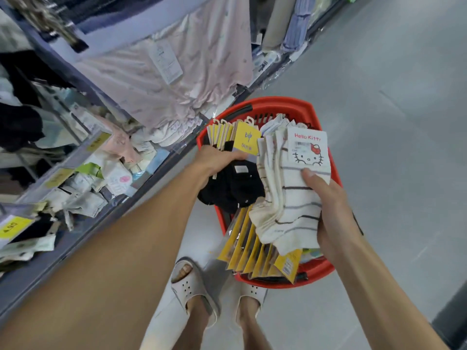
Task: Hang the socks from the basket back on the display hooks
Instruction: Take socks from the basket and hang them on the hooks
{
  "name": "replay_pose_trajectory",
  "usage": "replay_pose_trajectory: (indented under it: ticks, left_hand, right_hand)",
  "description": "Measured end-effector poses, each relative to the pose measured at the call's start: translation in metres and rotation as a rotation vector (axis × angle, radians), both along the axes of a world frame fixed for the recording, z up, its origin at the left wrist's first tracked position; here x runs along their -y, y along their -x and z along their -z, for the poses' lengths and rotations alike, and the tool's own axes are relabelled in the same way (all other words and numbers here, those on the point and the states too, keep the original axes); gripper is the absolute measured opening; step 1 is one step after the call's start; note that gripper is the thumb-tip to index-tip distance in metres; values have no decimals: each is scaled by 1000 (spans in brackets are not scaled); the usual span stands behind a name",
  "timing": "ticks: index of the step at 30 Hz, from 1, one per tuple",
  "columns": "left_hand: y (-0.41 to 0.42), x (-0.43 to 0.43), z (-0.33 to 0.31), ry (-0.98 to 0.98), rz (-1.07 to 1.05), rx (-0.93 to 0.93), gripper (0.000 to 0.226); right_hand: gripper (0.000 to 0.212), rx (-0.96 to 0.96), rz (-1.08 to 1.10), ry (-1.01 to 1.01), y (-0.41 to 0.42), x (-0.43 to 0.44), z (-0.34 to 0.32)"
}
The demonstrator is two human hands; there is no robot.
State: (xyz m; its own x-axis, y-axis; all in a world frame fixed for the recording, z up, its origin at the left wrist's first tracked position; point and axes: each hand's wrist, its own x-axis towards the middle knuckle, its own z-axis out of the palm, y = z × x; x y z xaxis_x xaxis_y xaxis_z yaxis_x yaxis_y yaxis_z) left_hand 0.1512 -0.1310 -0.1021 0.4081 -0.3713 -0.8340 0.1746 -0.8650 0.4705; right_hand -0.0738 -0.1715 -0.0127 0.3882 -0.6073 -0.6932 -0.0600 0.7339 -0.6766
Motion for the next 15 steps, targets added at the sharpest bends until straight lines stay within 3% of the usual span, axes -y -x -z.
replay_pose_trajectory:
  ticks: [7,10,13,15]
  left_hand:
    - [2,-40,-15,234,-191,101,74]
    - [-5,-60,-39,340,-287,96,82]
    - [-13,-82,-61,449,-325,114,77]
    - [-19,-97,-73,520,-351,142,90]
  right_hand:
    - [44,-48,-33,-19,-20,-6,-9]
    - [39,-23,-94,-17,-34,-9,-19]
    - [27,0,-156,-16,-55,-17,-30]
    - [26,13,-183,-14,-71,-25,-38]
